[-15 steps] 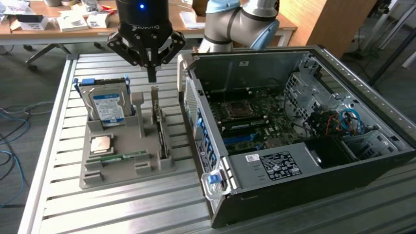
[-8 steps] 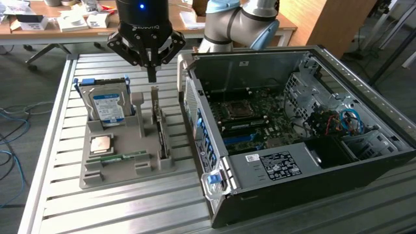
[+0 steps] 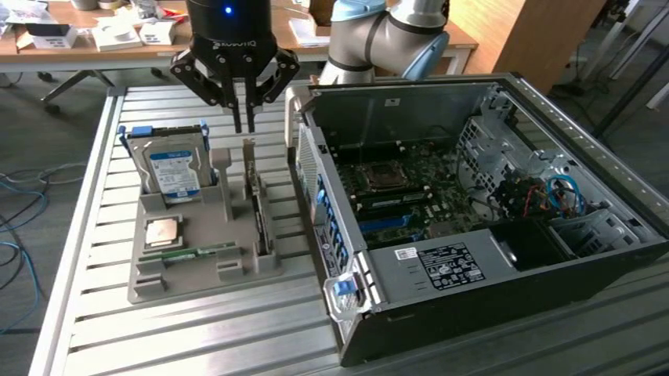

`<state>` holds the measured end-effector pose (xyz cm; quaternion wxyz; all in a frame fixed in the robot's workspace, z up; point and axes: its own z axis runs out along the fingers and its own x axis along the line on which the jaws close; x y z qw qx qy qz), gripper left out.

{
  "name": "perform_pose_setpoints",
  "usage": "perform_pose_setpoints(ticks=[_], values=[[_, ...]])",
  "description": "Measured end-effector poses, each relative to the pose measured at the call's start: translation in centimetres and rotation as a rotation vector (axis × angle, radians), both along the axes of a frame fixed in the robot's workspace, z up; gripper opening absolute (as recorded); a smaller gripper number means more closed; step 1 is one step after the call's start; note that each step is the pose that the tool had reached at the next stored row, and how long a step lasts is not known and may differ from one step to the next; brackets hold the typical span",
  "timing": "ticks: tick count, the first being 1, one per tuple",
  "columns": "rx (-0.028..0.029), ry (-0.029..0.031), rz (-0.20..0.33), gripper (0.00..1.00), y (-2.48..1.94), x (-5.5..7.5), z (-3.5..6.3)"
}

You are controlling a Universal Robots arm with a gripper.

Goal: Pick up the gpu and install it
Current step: 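Pick up the gpu and move the gpu toward the slot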

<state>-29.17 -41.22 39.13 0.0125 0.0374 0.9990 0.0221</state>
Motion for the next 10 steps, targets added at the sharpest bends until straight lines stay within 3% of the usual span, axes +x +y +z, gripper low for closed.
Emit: perform_pose_setpoints(ticks=[2, 5, 6, 10], values=[[0.0000, 0.0000, 0.000, 0.29, 0.00, 0.00, 0.00], [0.0000, 0.0000, 0.000, 0.35, 0.00, 0.00, 0.00], [0.0000, 0.0000, 0.000, 0.42, 0.00, 0.00, 0.00], [0.0000, 0.0000, 0.000, 0.42, 0.00, 0.00, 0.00]])
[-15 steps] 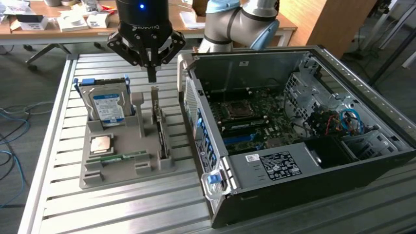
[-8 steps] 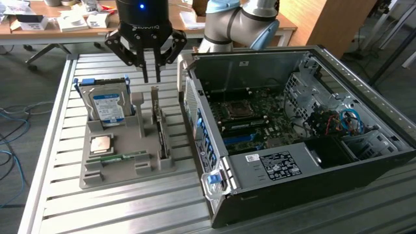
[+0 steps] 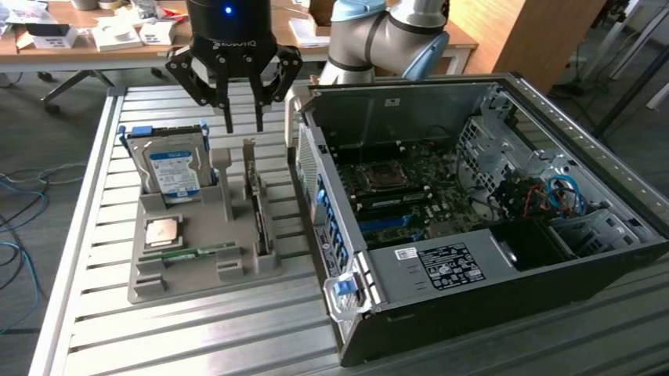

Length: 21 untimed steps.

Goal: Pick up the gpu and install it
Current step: 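Pick up the gpu and move the gpu toward the slot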

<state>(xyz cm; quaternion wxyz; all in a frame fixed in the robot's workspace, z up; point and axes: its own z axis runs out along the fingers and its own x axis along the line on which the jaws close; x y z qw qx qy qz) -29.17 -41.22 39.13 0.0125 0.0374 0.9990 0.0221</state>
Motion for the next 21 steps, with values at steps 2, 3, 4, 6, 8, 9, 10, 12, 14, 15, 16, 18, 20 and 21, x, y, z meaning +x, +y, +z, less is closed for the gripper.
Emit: perform_pose_setpoints(ticks=[2, 3, 4, 6, 8, 9, 10, 12, 14, 15, 16, 18, 20, 21], values=[[0.0000, 0.0000, 0.000, 0.42, 0.00, 0.00, 0.00], [0.0000, 0.0000, 0.000, 0.42, 0.00, 0.00, 0.00], [0.0000, 0.0000, 0.000, 0.42, 0.00, 0.00, 0.00], [0.0000, 0.0000, 0.000, 0.42, 0.00, 0.00, 0.00], [0.0000, 0.0000, 0.000, 0.42, 0.00, 0.00, 0.00], [0.0000, 0.0000, 0.000, 0.42, 0.00, 0.00, 0.00], [0.0000, 0.0000, 0.000, 0.42, 0.00, 0.00, 0.00], [0.0000, 0.0000, 0.000, 0.42, 0.00, 0.00, 0.00], [0.0001, -0.0001, 0.000, 0.42, 0.00, 0.00, -0.13], [0.0003, -0.0001, 0.000, 0.42, 0.00, 0.00, -0.24], [0.0003, 0.0000, 0.000, 0.42, 0.00, 0.00, -0.35], [0.0005, 0.0000, 0.000, 0.42, 0.00, 0.00, -0.56], [0.0008, 0.0001, 0.000, 0.42, 0.00, 0.00, -0.79], [0.0010, 0.0000, 0.000, 0.42, 0.00, 0.00, -0.91]])
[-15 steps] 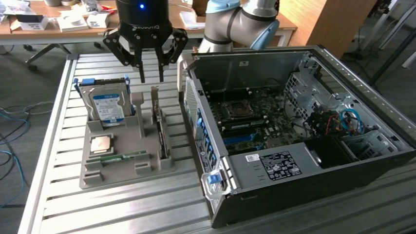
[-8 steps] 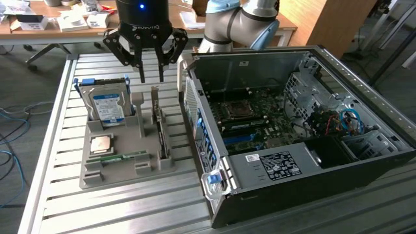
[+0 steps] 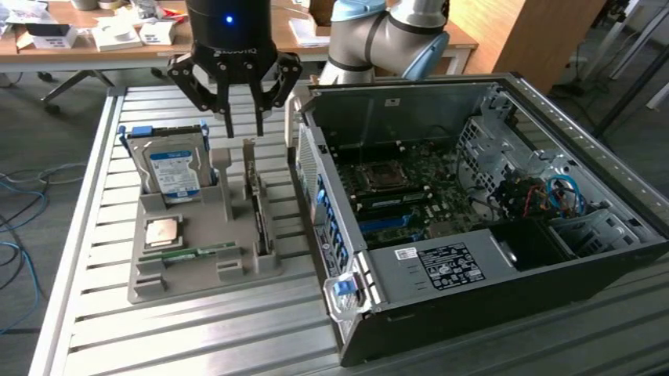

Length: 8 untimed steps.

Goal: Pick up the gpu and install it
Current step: 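Pick up the gpu and move the gpu toward the slot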

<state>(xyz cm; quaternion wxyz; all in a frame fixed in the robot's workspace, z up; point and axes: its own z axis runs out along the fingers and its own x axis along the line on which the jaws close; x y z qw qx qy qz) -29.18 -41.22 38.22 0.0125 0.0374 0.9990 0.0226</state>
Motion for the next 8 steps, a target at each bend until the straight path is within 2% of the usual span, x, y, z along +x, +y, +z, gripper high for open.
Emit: perform_pose_setpoints(ticks=[4, 8], values=[[0.0033, -0.0002, 0.000, 0.42, 0.00, 0.00, -0.57], [0.0040, 0.0000, 0.000, 0.42, 0.00, 0.00, -1.03]])
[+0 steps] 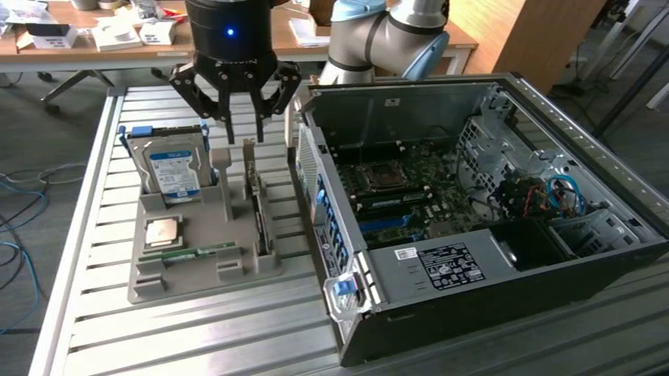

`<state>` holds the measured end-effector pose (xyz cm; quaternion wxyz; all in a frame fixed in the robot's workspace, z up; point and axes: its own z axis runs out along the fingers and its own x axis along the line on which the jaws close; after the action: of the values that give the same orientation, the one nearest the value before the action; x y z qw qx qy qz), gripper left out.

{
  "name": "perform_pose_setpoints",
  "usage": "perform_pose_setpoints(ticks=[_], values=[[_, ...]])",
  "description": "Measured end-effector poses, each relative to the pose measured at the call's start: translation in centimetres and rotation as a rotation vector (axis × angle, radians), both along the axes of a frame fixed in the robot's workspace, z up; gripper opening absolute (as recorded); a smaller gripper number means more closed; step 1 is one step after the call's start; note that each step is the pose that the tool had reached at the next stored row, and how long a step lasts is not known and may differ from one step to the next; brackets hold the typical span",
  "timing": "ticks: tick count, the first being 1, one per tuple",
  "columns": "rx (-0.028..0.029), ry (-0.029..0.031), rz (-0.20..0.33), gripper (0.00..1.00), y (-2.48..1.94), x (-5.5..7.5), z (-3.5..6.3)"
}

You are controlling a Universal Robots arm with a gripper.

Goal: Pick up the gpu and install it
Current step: 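Pick up the gpu and move the gpu toward the slot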

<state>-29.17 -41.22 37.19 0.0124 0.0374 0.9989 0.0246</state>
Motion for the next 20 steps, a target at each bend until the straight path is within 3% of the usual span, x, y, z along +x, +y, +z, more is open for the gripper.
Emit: perform_pose_setpoints(ticks=[20], values=[[0.0001, 0.0000, 0.000, 0.42, 0.00, 0.0, -1.79]])
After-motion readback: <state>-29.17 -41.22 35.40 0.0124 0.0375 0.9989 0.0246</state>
